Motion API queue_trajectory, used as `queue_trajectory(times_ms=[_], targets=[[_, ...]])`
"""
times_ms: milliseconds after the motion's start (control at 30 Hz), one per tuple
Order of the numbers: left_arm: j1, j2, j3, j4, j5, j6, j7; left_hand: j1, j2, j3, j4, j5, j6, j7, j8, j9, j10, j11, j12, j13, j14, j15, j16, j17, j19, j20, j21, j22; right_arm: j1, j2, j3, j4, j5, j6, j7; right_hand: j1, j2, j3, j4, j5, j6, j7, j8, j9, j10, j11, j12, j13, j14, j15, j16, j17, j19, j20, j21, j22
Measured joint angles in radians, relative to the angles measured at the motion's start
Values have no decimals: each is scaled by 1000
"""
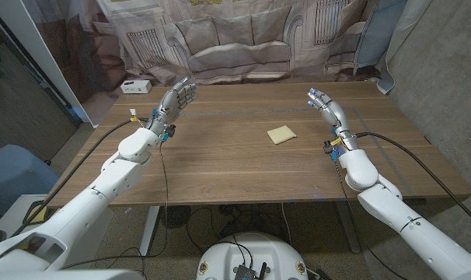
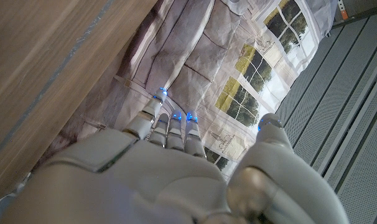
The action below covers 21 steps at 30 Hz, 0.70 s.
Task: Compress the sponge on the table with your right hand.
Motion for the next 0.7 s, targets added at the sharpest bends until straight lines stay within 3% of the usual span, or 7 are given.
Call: queue_trajectory(times_ms=[700], targets=[[9, 6, -1, -19, 6, -14, -8, 0, 0, 0, 0, 0, 2, 2, -4, 0, 4, 4, 0, 0, 0, 0, 0, 0, 0, 0, 0, 0, -51, -35, 10, -113, -197, -129, -124, 14, -4, 4, -4, -1, 2, -2, -6, 0, 9, 9, 0, 0, 5, -5, 0, 3, 0, 1, 0, 0]])
